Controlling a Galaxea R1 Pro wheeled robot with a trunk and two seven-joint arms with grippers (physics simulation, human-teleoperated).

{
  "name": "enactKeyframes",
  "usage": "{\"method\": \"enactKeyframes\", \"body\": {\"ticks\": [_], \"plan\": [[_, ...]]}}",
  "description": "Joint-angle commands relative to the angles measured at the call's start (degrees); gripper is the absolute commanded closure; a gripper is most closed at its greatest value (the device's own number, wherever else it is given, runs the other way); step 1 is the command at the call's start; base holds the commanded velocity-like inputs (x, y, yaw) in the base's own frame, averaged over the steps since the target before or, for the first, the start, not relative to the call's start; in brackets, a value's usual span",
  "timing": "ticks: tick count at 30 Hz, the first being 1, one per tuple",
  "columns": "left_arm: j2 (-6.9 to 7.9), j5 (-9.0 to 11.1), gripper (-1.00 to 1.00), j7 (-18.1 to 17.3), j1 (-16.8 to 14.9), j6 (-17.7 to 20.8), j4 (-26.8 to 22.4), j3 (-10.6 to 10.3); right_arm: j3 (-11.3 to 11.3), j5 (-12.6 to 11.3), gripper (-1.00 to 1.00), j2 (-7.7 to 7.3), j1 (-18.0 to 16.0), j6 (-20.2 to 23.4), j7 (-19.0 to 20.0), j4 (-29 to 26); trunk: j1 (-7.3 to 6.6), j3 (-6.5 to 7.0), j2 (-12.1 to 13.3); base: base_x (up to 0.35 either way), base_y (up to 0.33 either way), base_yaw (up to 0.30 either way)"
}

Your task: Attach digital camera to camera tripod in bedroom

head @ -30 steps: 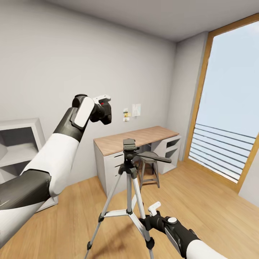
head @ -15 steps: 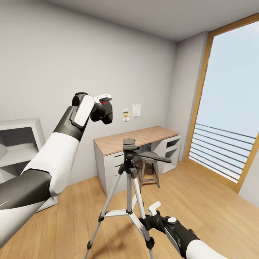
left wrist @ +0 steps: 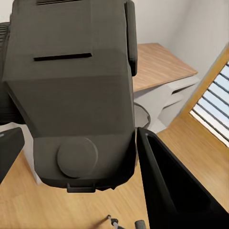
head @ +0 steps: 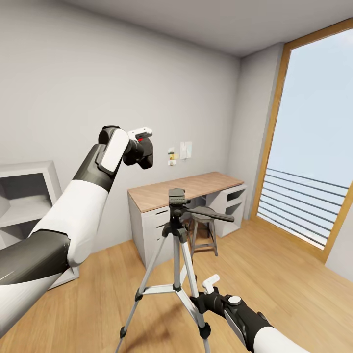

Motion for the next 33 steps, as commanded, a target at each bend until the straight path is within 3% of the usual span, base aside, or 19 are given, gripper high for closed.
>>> {"method": "enactKeyframes", "body": {"ticks": [1, 7, 13, 17, 19, 26, 29, 30, 33], "plan": [[0.02, 0.4, 1.0, 0.49, -0.08, 0.16, 0.05, -0.11, -0.07, 0.54, 1.0, 0.0, -0.04, 0.07, 0.1, -0.15, 0.02, -0.11, -0.1, 0.0, 0.0, 0.0], [-0.08, 0.18, 1.0, 0.79, -0.12, -0.96, 0.17, -0.12, -0.07, 0.54, 1.0, -0.02, -0.04, 0.07, 0.08, -0.2, 0.02, -0.11, -0.1, 0.0, 0.0, 0.0], [-0.51, 0.05, 1.0, 0.98, -0.1, -5.45, 0.5, -0.32, -0.07, 0.62, 1.0, -0.02, -0.04, 0.16, 0.08, -0.2, 0.02, -0.11, -0.1, 0.0, 0.0, 0.0], [-0.53, 0.43, 1.0, 1.08, -0.09, -5.55, 1.72, -0.27, -0.07, 0.63, 1.0, 0.0, -0.04, 0.16, 0.08, -0.21, 0.02, -0.11, -0.1, 0.0, 0.0, 0.0], [-0.67, -0.57, 1.0, 1.17, 0.09, -5.75, 3.05, -0.54, -0.07, 0.59, 1.0, -0.01, -0.04, 0.16, 0.08, -0.21, 0.02, -0.11, -0.1, 0.0, 0.0, 0.0], [-0.83, -0.94, 1.0, 1.24, 0.44, -5.84, 2.74, -0.74, -0.07, 0.58, 1.0, -0.02, -0.04, 0.23, 0.08, -0.21, 0.02, -0.11, -0.1, 0.0, 0.0, 0.0], [-1.14, -1.24, 1.0, 1.35, 0.45, -6.06, 2.71, -1.96, -0.07, 0.58, 1.0, -0.02, -0.04, 0.24, 0.13, -0.21, 0.02, -0.11, -0.1, 0.0, 0.0, 0.0], [-1.26, -1.45, 1.0, 1.3, 0.46, -7.78, 2.64, -3.62, -0.07, 0.61, 1.0, 0.04, -0.04, 0.32, 0.1, -0.17, 0.02, -0.11, -0.1, 0.0, 0.0, 0.0], [-1.23, -1.44, 1.0, 0.95, 0.46, -9.76, 1.83, -4.26, -0.07, 0.62, 1.0, 0.06, -0.04, 0.48, -0.02, -0.14, 0.02, -0.11, -0.1, 0.0, 0.0, 0.0]]}}
